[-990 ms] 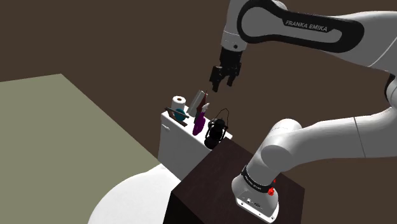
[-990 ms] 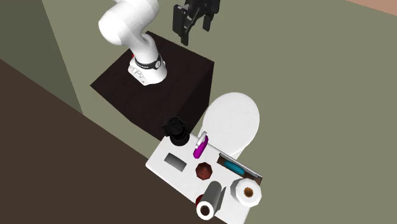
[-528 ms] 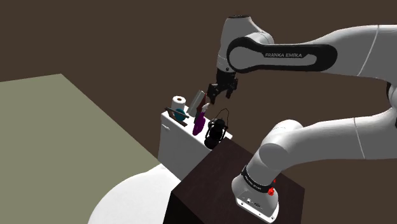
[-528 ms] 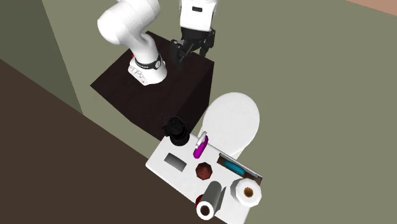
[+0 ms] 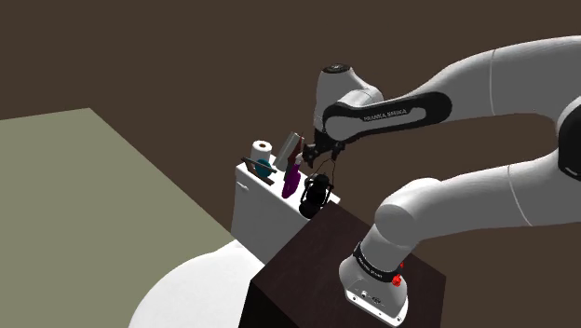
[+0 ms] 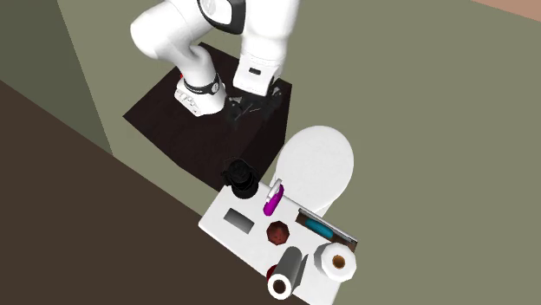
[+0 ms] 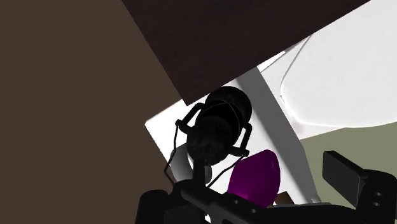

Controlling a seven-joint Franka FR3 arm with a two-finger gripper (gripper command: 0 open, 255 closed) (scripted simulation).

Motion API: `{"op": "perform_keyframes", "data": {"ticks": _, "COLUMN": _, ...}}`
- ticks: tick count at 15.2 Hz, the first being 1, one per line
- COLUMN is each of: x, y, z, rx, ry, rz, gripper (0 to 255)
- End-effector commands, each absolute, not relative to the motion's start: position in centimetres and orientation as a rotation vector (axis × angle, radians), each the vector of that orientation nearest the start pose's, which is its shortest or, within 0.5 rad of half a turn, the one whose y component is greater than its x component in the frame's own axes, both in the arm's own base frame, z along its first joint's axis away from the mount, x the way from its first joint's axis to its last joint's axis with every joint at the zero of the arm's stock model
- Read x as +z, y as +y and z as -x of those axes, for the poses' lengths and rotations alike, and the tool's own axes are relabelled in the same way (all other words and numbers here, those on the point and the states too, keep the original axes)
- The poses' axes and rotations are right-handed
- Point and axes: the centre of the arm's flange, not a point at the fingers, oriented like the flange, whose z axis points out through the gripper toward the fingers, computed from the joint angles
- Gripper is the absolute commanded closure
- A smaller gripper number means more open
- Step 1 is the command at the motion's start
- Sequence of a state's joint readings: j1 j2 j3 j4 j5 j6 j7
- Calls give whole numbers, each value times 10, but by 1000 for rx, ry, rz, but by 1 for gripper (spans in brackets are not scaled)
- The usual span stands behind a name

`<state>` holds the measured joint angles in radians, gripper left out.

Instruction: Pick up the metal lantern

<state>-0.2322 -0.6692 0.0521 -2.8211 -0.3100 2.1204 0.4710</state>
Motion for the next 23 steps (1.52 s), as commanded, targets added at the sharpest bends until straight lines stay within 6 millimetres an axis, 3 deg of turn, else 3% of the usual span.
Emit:
{"op": "perform_keyframes", "data": {"ticks": 1, "x": 359, "y": -86, "z": -311, "rx": -28, "ry": 923, "rz": 3337, "gripper": 0}}
{"op": "perform_keyframes", "data": {"ticks": 8, "x": 287, "y": -129, "z": -307, "rx": -69, "ry": 1195, "rz": 3340, "gripper": 0}}
{"op": "perform_keyframes", "data": {"ticks": 17, "x": 247, "y": -129, "z": -307, "rx": -69, "ry": 1195, "rz": 3340, "gripper": 0}}
{"op": "perform_keyframes", "data": {"ticks": 18, "x": 247, "y": -129, "z": -308, "rx": -69, "ry": 1195, "rz": 3340, "gripper": 255}}
{"op": "perform_keyframes", "data": {"ticks": 23, "x": 247, "y": -129, "z": -308, "rx": -69, "ry": 1195, "rz": 3340, "gripper": 255}}
